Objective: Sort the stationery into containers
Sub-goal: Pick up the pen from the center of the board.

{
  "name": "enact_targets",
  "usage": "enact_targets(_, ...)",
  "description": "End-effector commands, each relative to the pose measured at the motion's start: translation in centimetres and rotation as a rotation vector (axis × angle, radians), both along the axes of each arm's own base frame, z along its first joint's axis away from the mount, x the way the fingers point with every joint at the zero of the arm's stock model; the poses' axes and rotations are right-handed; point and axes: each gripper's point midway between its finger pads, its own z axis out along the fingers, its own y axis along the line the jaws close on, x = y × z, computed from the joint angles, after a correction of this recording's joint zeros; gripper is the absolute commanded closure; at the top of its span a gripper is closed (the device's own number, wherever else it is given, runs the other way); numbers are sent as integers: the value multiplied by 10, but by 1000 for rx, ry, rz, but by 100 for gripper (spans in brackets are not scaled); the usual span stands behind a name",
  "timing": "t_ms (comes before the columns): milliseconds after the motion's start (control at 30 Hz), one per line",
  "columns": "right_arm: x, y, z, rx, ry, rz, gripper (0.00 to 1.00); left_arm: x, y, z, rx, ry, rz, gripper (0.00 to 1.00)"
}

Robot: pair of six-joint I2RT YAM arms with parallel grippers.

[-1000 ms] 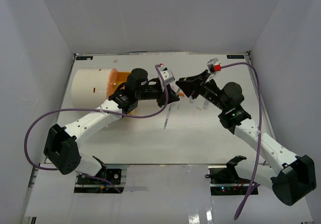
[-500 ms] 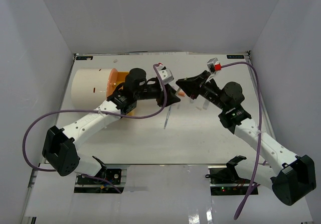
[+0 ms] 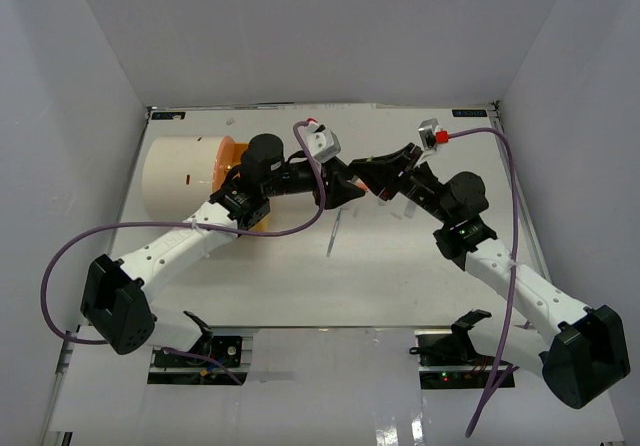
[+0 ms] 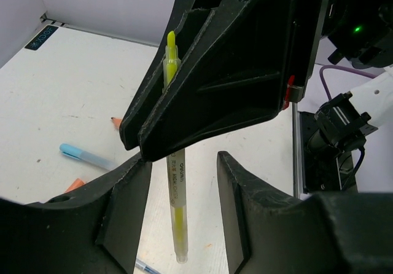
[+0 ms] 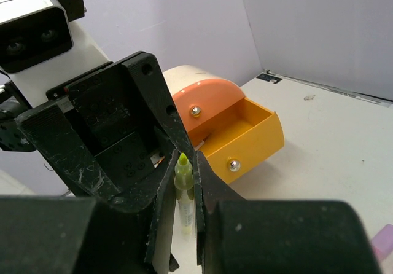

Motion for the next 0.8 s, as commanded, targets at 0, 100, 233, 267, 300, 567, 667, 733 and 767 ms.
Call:
enact_targets(0,-8,0,23,73,-59,31,92,-4,-5,10,-33,-8,-32,44)
enact_targets(100,-9,-1,24,89,-59,32,92,-4,-6,8,-34,-3,-38,49)
enact_targets(233,-10,0,23,94,-54,43,92,-4,-7,6,-32,-2,-41,56)
enact_targets(267,-11,0,23,97,-56,47,92,-3,-6,7,-34,-5,-38,59)
enact_targets(300,-11,1,22,98,-54,48,92,-3,-6,8,-38,-9,-38,62)
enact_targets(567,-9,2,14,85,-41,48,92,-4,-6,13,-50,-36,-44,94)
enact_targets(667,-6,-1,11,59,-43,20,79,-4,-4,10,-32,-34,-36,100)
enact_targets(733,-5,-3,11,40,-54,-2,65,-3,-1,8,-23,-24,-23,100)
enact_targets(767,-4,-4,5,20,-43,-9,54,-3,0,6,-18,-17,-13,100)
